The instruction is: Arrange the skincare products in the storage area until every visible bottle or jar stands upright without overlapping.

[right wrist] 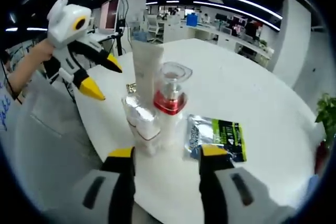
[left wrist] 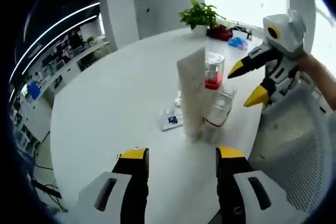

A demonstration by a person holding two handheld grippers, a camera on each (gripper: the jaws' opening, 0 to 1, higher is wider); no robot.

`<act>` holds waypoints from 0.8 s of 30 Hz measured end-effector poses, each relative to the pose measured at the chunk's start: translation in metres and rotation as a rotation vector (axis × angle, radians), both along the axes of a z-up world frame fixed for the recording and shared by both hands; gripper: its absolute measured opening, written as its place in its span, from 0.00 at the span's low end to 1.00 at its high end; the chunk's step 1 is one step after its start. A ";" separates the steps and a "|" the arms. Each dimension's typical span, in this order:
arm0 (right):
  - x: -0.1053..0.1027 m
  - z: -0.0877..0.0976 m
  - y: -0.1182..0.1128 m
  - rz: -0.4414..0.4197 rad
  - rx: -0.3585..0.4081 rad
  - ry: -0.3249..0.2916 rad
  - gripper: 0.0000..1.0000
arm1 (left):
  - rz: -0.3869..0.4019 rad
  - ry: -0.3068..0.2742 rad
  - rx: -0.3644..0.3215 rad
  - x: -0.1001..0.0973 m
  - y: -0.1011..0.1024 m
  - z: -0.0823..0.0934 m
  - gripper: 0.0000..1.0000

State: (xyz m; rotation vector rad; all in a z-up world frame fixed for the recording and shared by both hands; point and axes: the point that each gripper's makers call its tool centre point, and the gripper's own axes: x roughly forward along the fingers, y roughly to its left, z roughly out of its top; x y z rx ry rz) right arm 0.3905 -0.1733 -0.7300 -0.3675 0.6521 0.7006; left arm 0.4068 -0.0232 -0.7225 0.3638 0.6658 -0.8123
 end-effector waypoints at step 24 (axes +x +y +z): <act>-0.003 0.025 -0.005 -0.012 0.025 -0.038 0.71 | 0.044 -0.019 -0.004 -0.010 0.045 0.021 0.69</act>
